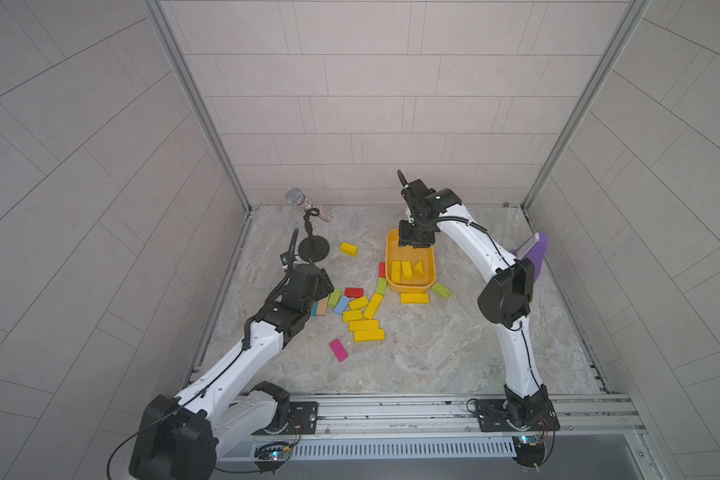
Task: Pick out the yellow building blocks
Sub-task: Place the building block in the storage box, then pick up the building block from the center of the board.
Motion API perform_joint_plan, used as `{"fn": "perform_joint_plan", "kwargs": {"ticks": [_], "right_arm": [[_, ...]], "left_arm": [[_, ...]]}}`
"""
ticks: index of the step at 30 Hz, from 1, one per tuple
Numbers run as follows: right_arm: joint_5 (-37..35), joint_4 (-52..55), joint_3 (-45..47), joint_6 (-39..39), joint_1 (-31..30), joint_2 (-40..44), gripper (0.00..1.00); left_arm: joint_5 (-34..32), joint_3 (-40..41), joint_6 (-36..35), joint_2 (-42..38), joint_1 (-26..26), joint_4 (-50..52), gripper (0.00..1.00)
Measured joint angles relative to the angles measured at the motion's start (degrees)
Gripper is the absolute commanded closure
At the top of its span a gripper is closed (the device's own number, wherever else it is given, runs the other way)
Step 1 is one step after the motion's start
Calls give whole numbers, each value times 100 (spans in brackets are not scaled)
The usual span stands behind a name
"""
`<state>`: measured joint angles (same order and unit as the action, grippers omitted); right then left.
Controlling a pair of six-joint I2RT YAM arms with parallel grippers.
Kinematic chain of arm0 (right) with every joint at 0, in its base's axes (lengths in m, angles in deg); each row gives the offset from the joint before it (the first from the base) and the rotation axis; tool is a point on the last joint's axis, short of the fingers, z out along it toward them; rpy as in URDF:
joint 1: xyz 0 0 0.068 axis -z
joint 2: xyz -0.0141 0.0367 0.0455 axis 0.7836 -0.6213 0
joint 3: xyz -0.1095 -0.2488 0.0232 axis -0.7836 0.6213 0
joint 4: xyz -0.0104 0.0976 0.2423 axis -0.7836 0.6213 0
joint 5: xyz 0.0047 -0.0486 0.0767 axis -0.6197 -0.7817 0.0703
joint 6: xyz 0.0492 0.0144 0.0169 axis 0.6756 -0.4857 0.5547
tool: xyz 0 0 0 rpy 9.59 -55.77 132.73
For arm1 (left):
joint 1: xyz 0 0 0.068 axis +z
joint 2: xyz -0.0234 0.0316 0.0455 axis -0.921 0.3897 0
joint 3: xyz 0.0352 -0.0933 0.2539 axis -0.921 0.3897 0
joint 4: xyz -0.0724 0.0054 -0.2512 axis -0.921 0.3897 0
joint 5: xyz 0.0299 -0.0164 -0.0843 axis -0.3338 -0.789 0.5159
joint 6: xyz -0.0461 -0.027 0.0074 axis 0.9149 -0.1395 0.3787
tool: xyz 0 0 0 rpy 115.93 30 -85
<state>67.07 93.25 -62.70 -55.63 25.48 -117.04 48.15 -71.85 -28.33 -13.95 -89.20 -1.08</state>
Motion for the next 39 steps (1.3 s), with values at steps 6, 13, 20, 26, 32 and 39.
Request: {"fn": "perform_joint_plan", "kwargs": {"ticks": [6,13,20,26,32,39], "right_arm": [[-162,-1333,2299,-168,-79,1790,50],[-284,-3152,4433,-662,-87,3329,50],[101,-5941,6929,-1663,-114,5434,23],[435,-6583,7560,-2041,-111,5619,22],[826,-5790,7071,-3077,-227,5066,24],[745,-4699,6896,-5121,-1147,4629,22]], "left_arm": [[85,0,35,240,0,-4,11],[81,31,52,240,13,-33,11],[81,31,61,258,15,-76,11],[81,31,63,262,22,-79,11],[83,31,79,262,26,-83,11],[79,31,81,260,26,-72,11]]}}
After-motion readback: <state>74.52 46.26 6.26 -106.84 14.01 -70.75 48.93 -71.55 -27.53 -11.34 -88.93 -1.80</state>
